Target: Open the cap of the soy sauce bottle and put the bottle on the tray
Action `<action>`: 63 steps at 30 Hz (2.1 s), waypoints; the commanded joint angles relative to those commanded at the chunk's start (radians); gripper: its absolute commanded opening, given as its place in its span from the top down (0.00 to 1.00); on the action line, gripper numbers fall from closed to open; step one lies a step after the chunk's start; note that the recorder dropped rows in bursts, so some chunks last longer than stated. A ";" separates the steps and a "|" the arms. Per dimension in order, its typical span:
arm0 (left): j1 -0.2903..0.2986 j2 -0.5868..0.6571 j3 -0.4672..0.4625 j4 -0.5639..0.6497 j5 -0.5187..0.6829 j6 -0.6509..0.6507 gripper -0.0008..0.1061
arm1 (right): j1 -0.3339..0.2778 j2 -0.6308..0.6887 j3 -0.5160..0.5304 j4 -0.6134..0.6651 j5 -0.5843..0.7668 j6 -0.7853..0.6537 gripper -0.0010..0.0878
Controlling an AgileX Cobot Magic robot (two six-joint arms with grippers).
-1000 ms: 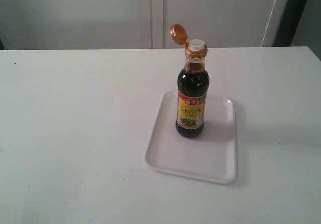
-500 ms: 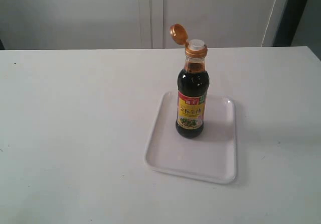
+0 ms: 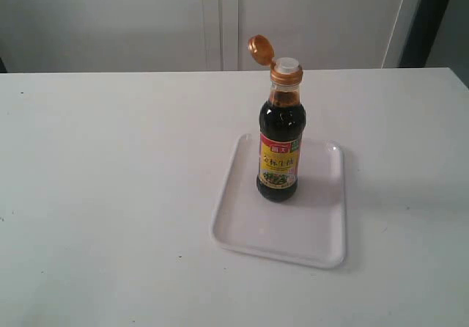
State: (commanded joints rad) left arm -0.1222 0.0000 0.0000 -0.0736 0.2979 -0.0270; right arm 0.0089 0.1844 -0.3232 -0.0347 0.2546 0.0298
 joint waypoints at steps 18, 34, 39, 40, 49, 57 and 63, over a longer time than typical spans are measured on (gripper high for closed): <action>0.000 0.000 0.000 0.000 0.000 0.004 0.99 | 0.000 -0.002 0.000 0.020 0.058 -0.030 0.99; 0.000 0.000 0.000 0.000 0.000 0.004 0.99 | 0.000 -0.184 0.182 0.046 0.090 -0.030 0.99; 0.000 0.000 0.000 0.000 0.000 0.004 0.99 | 0.000 -0.184 0.235 0.046 0.090 -0.030 0.99; 0.000 0.000 0.000 0.000 0.000 0.004 0.99 | 0.000 -0.184 0.247 0.046 0.090 -0.030 0.99; 0.000 0.000 0.000 0.000 0.000 0.004 0.99 | 0.000 -0.184 0.323 0.043 0.050 -0.030 0.99; 0.000 0.000 0.000 0.000 0.000 0.004 0.99 | 0.000 -0.184 0.323 0.042 0.061 -0.030 0.99; 0.000 0.000 0.000 0.000 0.000 0.004 0.99 | 0.000 -0.184 0.323 0.042 0.075 -0.030 0.99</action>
State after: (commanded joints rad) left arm -0.1222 0.0000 0.0000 -0.0736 0.2979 -0.0230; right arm 0.0089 0.0000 0.0000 0.0071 0.3291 0.0000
